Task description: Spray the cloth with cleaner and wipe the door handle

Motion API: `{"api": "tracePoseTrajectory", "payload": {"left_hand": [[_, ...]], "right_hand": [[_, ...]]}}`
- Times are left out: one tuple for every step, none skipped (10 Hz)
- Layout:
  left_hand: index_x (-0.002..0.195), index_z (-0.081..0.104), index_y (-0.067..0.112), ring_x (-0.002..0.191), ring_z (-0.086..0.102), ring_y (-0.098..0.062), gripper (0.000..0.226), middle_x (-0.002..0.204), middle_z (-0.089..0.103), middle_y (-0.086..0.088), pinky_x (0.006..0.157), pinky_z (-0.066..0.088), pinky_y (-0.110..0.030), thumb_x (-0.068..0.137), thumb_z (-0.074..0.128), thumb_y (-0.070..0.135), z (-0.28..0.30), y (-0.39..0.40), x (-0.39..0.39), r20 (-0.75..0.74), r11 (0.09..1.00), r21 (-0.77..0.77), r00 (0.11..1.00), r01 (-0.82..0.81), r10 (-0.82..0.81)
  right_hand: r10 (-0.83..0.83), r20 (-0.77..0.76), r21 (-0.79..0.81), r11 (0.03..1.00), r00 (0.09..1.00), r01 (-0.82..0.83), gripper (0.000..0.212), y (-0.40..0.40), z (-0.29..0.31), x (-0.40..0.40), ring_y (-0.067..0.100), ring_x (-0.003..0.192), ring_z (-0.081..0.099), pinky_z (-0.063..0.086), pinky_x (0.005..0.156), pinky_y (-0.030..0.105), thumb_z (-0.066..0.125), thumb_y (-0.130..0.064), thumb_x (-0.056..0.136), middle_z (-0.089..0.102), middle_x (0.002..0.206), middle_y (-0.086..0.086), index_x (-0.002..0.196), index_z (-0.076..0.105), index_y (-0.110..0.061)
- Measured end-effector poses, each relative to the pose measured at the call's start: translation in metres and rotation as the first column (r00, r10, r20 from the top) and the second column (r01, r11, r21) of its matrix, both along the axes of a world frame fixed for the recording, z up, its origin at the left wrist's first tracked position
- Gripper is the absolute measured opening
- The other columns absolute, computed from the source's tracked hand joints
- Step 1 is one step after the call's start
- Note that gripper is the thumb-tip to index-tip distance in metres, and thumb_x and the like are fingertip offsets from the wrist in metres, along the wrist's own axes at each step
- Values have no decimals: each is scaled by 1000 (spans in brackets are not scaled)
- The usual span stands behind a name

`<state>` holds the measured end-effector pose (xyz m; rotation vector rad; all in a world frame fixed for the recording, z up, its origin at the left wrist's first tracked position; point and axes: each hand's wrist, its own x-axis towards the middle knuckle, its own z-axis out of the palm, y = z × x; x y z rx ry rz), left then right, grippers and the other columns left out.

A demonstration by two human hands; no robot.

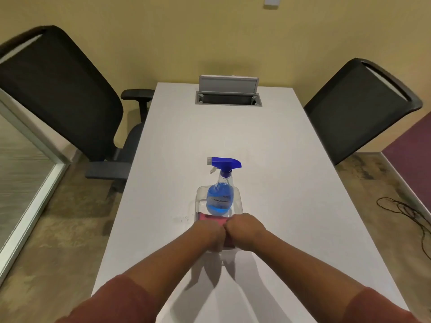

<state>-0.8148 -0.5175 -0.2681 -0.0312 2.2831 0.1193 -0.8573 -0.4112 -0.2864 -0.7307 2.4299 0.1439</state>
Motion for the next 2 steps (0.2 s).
{"api": "tracePoseTrajectory", "payload": {"left_hand": [[133,59,18,104,58,-28,44,113,62,-9,100,47,-40,96,56,42,32,0,2,-49,999,41,998,36,-34],[121,65,13,92,59,-23,29,109,68,-9,90,51,-36,98,51,22,65,-5,-3,-216,1000,27,976,15,-9]], "right_hand": [[129,-145,-38,990,981,-136,31,10,26,0,23,98,64,46,85,31,56,-41,97,69,110,4,115,63,-17],[216,-354,-128,953,910,-276,25,24,55,-4,24,88,63,38,73,31,48,-34,98,71,102,5,113,62,-20]]}}
